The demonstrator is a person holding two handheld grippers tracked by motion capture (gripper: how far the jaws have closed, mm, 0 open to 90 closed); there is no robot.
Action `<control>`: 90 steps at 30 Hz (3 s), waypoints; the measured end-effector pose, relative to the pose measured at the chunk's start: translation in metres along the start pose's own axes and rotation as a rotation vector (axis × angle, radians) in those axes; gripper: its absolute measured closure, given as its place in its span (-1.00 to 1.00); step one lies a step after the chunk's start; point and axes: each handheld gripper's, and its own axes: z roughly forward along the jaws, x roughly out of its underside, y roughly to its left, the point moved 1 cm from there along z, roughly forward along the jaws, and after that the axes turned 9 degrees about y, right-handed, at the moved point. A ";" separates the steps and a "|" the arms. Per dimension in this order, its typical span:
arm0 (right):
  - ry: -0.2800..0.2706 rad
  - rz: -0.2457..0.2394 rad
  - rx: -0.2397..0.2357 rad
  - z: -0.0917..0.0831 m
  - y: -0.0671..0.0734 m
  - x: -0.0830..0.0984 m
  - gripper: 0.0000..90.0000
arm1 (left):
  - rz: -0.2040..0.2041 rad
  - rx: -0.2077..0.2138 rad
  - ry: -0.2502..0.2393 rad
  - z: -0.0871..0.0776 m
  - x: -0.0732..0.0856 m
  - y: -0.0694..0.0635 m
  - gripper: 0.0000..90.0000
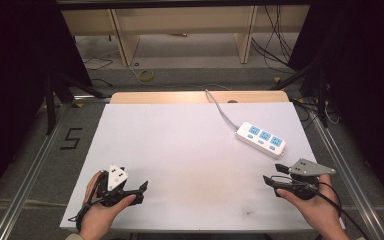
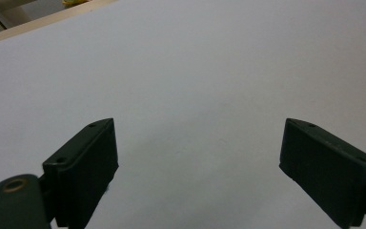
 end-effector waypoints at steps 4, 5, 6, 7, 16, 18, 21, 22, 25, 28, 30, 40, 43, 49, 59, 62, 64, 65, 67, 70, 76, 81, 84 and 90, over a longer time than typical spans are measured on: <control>0.011 -0.007 0.004 0.000 0.000 -0.001 -0.03 | 0.005 -0.007 -0.002 0.002 -0.002 0.000 -0.73; 0.013 -0.008 0.007 -0.001 0.000 -0.001 0.00 | 0.005 -0.006 -0.003 0.003 -0.003 0.000 -0.73; 0.016 -0.007 0.011 -0.001 0.000 -0.002 0.04 | 0.008 -0.007 -0.002 0.003 -0.003 0.000 -0.73; 0.020 -0.004 0.015 -0.002 0.000 -0.002 0.08 | 0.010 -0.008 -0.003 0.003 -0.003 -0.001 -0.73; 0.036 -0.004 0.021 0.001 -0.002 -0.005 0.21 | 0.016 -0.022 0.000 0.007 -0.005 0.002 -0.71; 0.039 -0.010 0.022 0.002 -0.002 -0.005 0.30 | 0.018 -0.025 0.000 0.008 -0.005 0.002 -0.71; 0.048 -0.020 0.014 0.000 -0.004 -0.007 0.52 | 0.021 -0.025 -0.001 0.008 -0.006 0.002 -0.71; 0.046 -0.021 0.017 0.000 -0.005 -0.008 0.58 | 0.021 -0.026 -0.003 0.008 -0.006 0.001 -0.70; 0.050 -0.023 0.029 -0.002 -0.006 -0.010 0.76 | 0.023 -0.027 -0.001 0.008 -0.006 0.002 -0.70; 0.062 -0.026 0.039 -0.001 -0.006 -0.011 0.91 | 0.016 -0.023 0.003 0.009 -0.006 0.001 -0.69; 0.079 -0.034 0.049 -0.001 -0.006 -0.012 1.00 | 0.017 -0.023 0.004 0.009 -0.006 0.001 -0.68; 0.093 -0.015 0.087 0.000 -0.012 -0.018 1.00 | 0.022 -0.022 -0.001 0.009 -0.007 0.001 -0.67; 0.092 -0.009 0.093 0.001 -0.014 -0.021 1.00 | 0.023 -0.021 0.001 0.010 -0.007 0.000 -0.67; 0.099 -0.001 0.113 0.004 -0.018 -0.028 1.00 | 0.030 -0.019 0.002 0.010 -0.007 0.000 -0.67; 0.117 0.019 0.141 0.010 -0.026 -0.038 1.00 | 0.034 -0.014 0.001 0.012 -0.008 -0.001 -0.66; 0.121 0.025 0.144 0.012 -0.028 -0.040 1.00 | 0.033 -0.014 0.000 0.012 -0.009 -0.002 -0.66; 0.124 0.030 0.146 0.012 -0.030 -0.041 1.00 | 0.033 -0.014 0.002 0.012 -0.009 -0.002 -0.66; 0.125 0.029 0.147 0.013 -0.030 -0.041 1.00 | 0.034 -0.014 0.003 0.012 -0.009 -0.002 -0.66; 0.129 0.032 0.148 0.014 -0.031 -0.042 1.00 | 0.034 -0.013 0.002 0.012 -0.009 -0.002 -0.66; 0.134 0.036 0.150 0.016 -0.033 -0.043 1.00 | 0.033 -0.014 0.001 0.012 -0.009 -0.002 -0.66; 0.138 0.051 0.153 0.018 -0.037 -0.047 1.00 | 0.033 -0.013 0.001 0.012 -0.009 -0.002 -0.66; 0.139 0.055 0.156 0.020 -0.040 -0.050 1.00 | 0.035 -0.013 0.001 0.012 -0.009 -0.002 -0.66; 0.139 0.059 0.158 0.021 -0.041 -0.052 1.00 | 0.036 -0.014 0.001 0.012 -0.009 -0.002 -0.66; 0.146 0.068 0.159 0.023 -0.044 -0.053 1.00 | 0.036 -0.014 0.001 0.013 -0.009 -0.002 -0.66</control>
